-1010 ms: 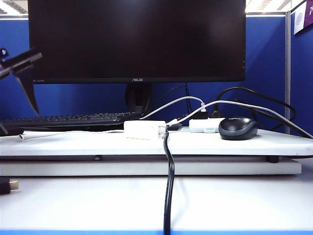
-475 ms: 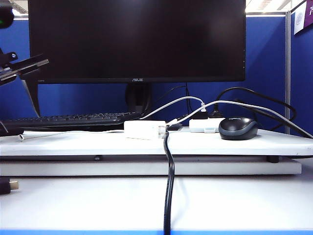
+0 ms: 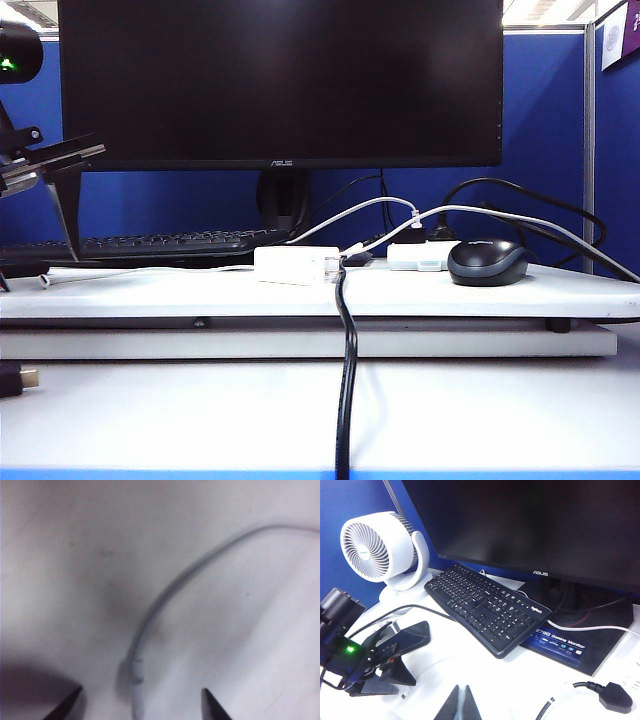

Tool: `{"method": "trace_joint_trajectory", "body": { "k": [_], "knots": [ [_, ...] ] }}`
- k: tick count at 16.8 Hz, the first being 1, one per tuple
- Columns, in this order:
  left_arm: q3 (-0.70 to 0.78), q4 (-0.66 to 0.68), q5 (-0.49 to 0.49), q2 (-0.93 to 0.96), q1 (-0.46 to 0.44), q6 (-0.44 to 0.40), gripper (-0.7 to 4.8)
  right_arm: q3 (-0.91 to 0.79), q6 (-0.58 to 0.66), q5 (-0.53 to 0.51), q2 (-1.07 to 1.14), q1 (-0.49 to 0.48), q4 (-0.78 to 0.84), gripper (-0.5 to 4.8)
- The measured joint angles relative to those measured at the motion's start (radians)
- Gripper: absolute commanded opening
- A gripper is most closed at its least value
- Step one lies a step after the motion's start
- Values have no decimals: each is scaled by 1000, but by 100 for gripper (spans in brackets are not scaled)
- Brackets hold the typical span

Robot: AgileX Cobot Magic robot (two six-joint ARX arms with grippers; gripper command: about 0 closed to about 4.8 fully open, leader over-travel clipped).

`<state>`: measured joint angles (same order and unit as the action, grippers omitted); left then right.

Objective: Pick up the Type-C charging cable and the charging base, insert one end of the Type-C charger into the corresponding slot on the base, and finally place the plugged-in charger back on the table.

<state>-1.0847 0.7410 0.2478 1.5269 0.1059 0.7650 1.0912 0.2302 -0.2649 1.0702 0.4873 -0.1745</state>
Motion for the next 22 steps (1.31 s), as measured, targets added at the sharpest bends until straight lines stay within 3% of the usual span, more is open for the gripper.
{"method": "trace_joint_trajectory", "body": {
  "k": [13, 16, 17, 22],
  "knots": [
    [-10, -64, -45, 26, 89, 116, 302, 0, -21, 0, 1, 0, -22, -5],
    [-10, -58, -54, 26, 88, 119, 236, 0, -22, -11, 1, 0, -26, -5],
    [-10, -48, -62, 27, 89, 120, 170, 0, -22, -19, 1, 0, -26, -5],
    [-10, -29, -93, 31, 88, 145, 152, 0, -22, -21, 0, 0, -26, -5]
  ]
}}
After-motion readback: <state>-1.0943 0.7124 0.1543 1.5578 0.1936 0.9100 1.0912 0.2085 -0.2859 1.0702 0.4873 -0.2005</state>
